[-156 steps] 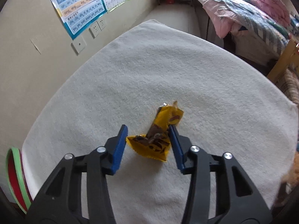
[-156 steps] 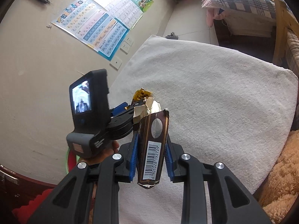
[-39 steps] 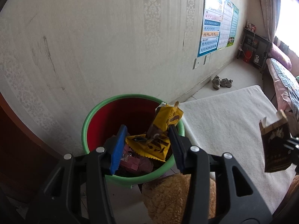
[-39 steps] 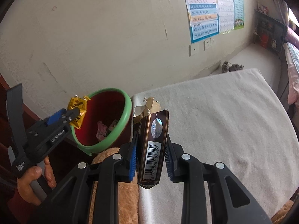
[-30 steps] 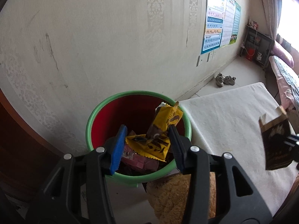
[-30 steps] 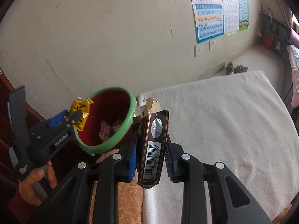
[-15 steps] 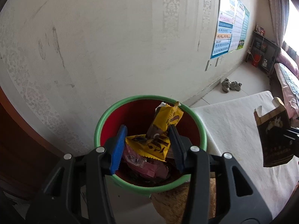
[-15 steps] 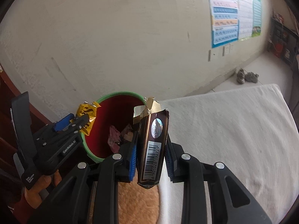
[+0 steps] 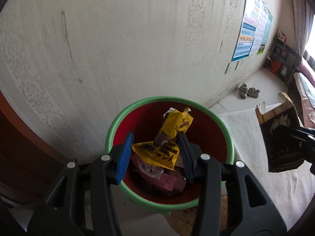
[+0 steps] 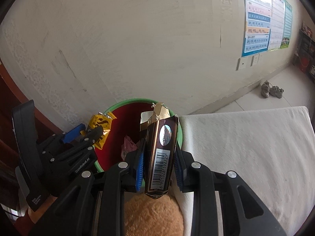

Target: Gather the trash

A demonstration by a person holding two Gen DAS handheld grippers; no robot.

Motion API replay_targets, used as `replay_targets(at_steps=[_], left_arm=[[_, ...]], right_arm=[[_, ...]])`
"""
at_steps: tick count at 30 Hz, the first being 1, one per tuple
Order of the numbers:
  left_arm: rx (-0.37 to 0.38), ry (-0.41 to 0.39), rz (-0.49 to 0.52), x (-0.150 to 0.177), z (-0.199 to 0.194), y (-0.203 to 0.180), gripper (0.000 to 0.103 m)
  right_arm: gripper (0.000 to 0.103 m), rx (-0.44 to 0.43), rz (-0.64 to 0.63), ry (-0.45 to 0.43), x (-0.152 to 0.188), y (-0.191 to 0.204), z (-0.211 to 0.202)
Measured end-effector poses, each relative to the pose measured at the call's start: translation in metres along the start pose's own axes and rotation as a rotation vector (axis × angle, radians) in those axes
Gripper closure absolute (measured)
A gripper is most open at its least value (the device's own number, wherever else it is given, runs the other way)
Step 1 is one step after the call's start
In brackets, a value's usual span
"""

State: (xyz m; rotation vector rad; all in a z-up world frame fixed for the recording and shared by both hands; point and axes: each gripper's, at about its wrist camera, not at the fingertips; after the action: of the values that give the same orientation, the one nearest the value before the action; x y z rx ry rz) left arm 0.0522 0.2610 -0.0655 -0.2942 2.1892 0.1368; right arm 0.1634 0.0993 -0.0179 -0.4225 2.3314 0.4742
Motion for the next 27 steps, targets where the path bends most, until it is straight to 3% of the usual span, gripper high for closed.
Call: replay_targets(at_steps=[13, 15, 16, 18, 20, 22, 23, 27], left_arm=[[-0.005, 0.054, -0.032, 0.003, 0.027, 0.005, 0.060], [-0.009, 0.067, -0.032, 0.004, 0.032, 0.005, 0.059], [-0.012, 0.071, -0.033, 0.005, 0.034, 0.006, 0.058], [-0.027, 0.091, -0.032, 0.007, 0.040, 0.008, 0.053], [-0.043, 0.097, -0.038, 0.009, 0.043, 0.011, 0.034], [-0.057, 0.096, -0.037, 0.012, 0.042, 0.013, 0.031], [-0.072, 0.096, -0.032, 0.013, 0.042, 0.014, 0.024], [-0.083, 0.090, -0.032, 0.013, 0.037, 0.016, 0.020]], right_arm=[[0.076, -0.003, 0.006, 0.020, -0.013, 0.010, 0.031], [0.073, 0.004, -0.005, 0.014, -0.015, 0.012, 0.034], [0.064, 0.005, -0.011, 0.006, -0.016, 0.013, 0.034], [0.055, 0.010, -0.024, -0.011, -0.017, 0.016, 0.033], [0.046, 0.020, -0.035, -0.029, -0.018, 0.017, 0.030], [0.044, 0.032, -0.040, -0.044, -0.016, 0.014, 0.024], [0.044, 0.038, -0.040, -0.048, -0.014, 0.012, 0.020], [0.040, 0.060, -0.038, -0.065, -0.005, 0.001, 0.002]])
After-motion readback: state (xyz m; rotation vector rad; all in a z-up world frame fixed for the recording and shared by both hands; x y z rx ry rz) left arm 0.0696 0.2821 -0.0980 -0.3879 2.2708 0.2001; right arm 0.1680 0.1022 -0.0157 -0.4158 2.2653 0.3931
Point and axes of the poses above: each gripper's, at about its wrist camera, not at the fingertips, and z roughly the way its jaws point, y to its left, x to its underside, and after that the axes turned 12 degrees about -y, right-handed
